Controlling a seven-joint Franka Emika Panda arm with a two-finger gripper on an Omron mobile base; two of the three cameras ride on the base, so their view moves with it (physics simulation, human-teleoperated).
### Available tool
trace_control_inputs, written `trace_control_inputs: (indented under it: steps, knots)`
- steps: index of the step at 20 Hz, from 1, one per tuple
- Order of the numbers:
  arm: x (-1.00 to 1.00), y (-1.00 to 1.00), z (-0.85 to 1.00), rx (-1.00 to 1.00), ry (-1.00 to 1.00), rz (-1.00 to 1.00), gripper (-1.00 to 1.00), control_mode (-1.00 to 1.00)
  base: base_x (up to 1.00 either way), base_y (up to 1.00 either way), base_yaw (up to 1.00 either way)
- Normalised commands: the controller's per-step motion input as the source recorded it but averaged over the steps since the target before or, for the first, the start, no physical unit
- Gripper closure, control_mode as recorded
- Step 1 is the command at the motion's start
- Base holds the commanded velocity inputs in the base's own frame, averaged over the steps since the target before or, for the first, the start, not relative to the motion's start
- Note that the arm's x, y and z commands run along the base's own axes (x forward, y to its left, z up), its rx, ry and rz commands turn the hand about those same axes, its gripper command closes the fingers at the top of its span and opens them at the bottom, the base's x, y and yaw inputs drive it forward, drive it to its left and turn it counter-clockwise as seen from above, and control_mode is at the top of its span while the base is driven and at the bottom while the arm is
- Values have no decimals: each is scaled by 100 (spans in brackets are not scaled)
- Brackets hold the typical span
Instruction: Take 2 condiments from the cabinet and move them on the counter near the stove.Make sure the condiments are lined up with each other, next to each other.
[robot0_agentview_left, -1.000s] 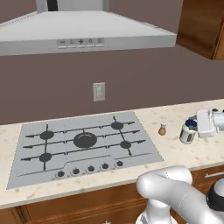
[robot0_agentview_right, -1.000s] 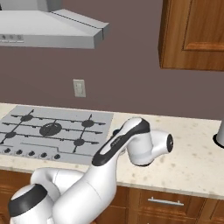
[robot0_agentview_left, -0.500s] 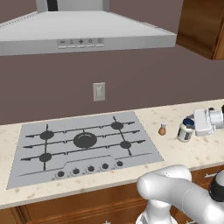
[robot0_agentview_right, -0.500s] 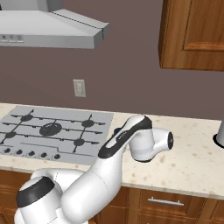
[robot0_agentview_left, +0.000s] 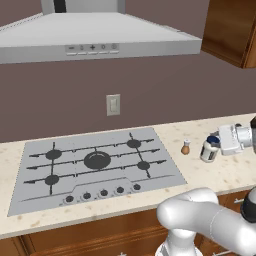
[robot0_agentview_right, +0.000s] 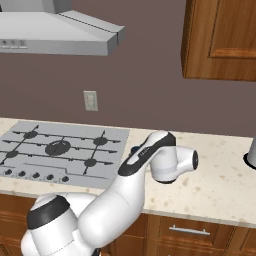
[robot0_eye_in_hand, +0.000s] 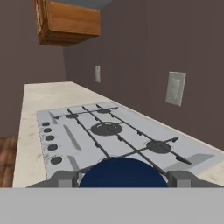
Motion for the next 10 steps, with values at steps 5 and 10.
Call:
trace_control_inputs:
  steps: [5, 10]
  knots:
    - [17, 0, -8, 2, 0, 3, 100, -100, 0, 0, 0]
    - [19, 0, -14, 1, 0, 2, 100, -100, 0, 0, 0]
